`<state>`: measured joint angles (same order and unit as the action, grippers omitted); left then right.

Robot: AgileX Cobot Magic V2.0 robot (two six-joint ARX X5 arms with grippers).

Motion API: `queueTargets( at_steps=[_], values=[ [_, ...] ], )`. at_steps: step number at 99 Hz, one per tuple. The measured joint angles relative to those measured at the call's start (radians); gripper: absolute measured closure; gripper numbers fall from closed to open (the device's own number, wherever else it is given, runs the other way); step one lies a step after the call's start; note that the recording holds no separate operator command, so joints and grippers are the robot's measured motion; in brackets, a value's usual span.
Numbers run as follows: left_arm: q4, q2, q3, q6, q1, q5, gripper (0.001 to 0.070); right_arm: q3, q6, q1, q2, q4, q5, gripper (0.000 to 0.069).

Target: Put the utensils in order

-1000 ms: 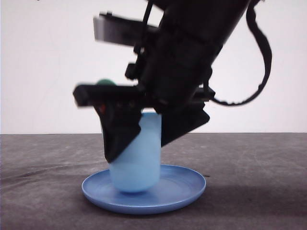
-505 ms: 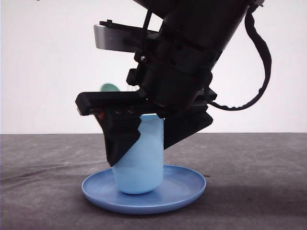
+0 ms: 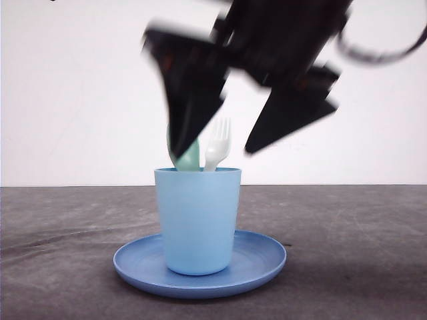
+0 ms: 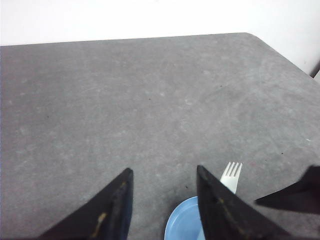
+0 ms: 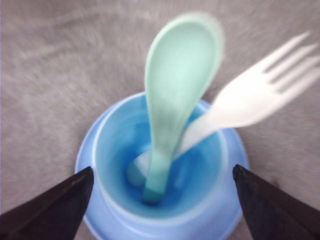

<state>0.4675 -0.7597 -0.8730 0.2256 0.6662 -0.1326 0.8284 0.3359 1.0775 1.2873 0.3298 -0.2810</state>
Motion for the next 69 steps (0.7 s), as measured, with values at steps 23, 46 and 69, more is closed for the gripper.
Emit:
queueTargets(
  at_steps=[23,46,69],
  values=[
    [0.001,0.01,0.0,0.0,0.0,0.0,0.048,0.004,0.01,0.001,-0.268,0.061,-0.006,0.0133],
    [0.027,0.091,0.0,-0.005,0.0,0.0,0.048,0.081,-0.009,0.001,-0.472,0.088,-0.105,0.0141],
    [0.098,0.185,0.0,-0.023,0.0,0.0,0.048,0.126,-0.071,0.001,-0.538,0.146,-0.209,0.0156]
  ],
)
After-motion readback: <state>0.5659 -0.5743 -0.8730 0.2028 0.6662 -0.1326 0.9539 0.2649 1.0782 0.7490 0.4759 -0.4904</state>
